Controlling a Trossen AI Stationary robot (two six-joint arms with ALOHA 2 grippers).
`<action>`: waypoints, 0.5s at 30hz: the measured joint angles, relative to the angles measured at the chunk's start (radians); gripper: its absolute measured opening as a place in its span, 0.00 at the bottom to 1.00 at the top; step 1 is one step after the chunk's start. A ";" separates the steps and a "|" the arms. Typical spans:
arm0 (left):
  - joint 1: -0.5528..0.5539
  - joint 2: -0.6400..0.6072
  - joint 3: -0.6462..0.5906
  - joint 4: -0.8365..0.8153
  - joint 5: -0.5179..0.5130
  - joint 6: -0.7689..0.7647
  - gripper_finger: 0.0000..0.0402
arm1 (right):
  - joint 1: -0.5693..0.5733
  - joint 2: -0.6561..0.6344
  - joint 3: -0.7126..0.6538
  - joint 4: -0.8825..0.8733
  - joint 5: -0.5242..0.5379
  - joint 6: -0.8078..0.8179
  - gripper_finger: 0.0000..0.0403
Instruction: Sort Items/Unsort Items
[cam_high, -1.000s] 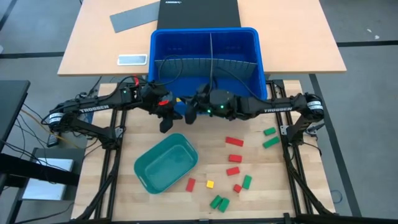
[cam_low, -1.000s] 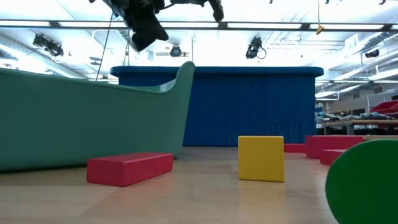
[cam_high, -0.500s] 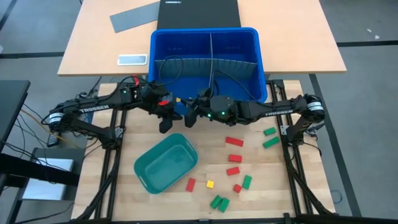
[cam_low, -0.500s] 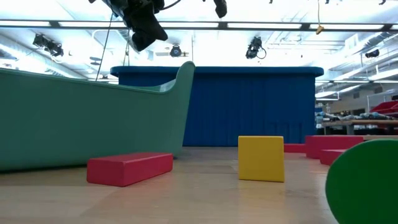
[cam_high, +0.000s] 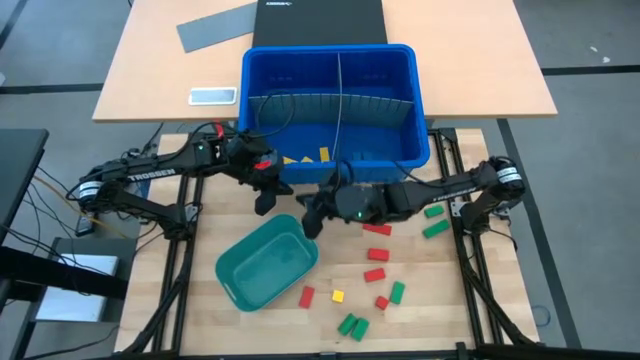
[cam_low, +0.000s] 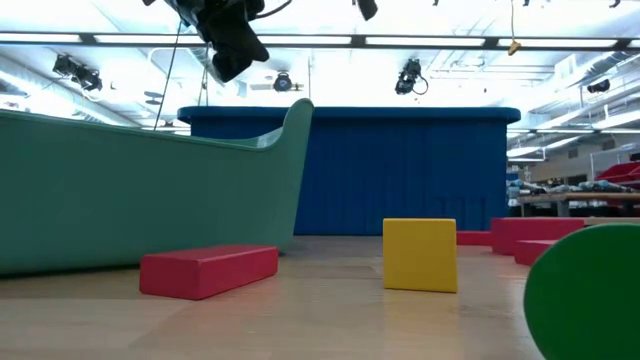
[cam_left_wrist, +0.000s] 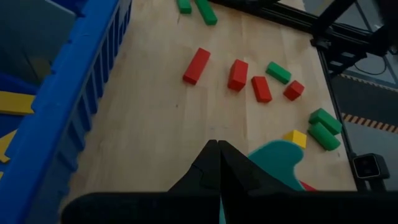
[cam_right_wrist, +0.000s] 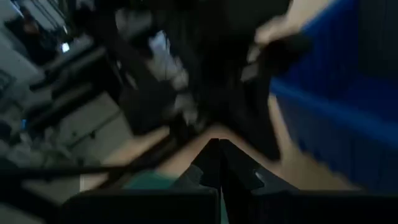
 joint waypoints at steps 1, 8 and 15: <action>0.000 0.000 0.000 0.000 0.000 0.000 0.00 | 0.015 0.000 0.000 -0.030 0.000 0.021 0.00; 0.000 0.000 0.000 -0.009 -0.001 -0.001 0.00 | 0.121 0.000 0.000 -0.140 -0.070 0.185 0.00; 0.000 0.000 0.000 -0.066 -0.002 -0.014 0.04 | 0.207 0.000 0.000 -0.227 -0.139 0.266 0.00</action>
